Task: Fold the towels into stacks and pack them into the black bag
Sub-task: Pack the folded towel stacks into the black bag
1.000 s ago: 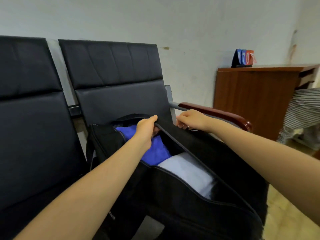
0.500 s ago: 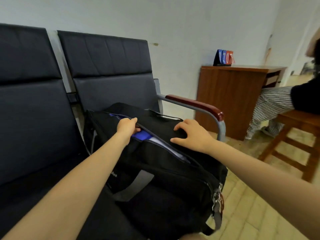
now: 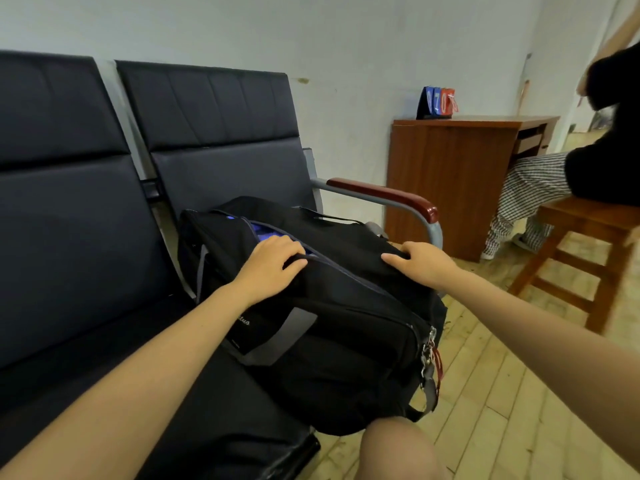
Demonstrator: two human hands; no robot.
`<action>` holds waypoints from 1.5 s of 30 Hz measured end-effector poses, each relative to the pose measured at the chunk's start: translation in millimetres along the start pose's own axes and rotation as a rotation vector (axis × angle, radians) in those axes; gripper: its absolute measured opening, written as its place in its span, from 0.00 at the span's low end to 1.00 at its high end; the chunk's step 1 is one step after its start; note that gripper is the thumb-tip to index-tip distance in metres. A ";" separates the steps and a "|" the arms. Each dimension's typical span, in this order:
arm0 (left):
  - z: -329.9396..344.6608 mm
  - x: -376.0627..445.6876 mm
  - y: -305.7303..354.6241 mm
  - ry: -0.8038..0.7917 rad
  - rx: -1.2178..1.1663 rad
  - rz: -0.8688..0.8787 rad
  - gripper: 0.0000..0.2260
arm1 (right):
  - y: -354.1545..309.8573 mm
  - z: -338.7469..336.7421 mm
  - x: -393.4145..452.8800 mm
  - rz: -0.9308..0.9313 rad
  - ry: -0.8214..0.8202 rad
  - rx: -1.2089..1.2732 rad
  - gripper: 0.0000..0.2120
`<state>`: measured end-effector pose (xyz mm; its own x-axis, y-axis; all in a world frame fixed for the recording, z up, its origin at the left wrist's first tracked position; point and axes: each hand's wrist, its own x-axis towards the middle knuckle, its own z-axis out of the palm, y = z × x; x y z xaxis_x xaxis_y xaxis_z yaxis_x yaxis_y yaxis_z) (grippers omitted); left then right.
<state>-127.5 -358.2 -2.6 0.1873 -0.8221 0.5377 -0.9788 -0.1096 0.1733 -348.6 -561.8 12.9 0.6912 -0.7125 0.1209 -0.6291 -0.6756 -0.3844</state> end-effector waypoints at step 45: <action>133.8 59.2 250.5 -0.621 0.176 0.110 0.13 | 134.3 152.2 -170.5 0.366 0.144 0.892 0.07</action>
<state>-372.8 -509.1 -37.7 0.0543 -0.9977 -0.0412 -0.9983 -0.0534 -0.0215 -496.9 -502.2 -198.7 0.4191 -0.9062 -0.0564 -0.2552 -0.0580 -0.9652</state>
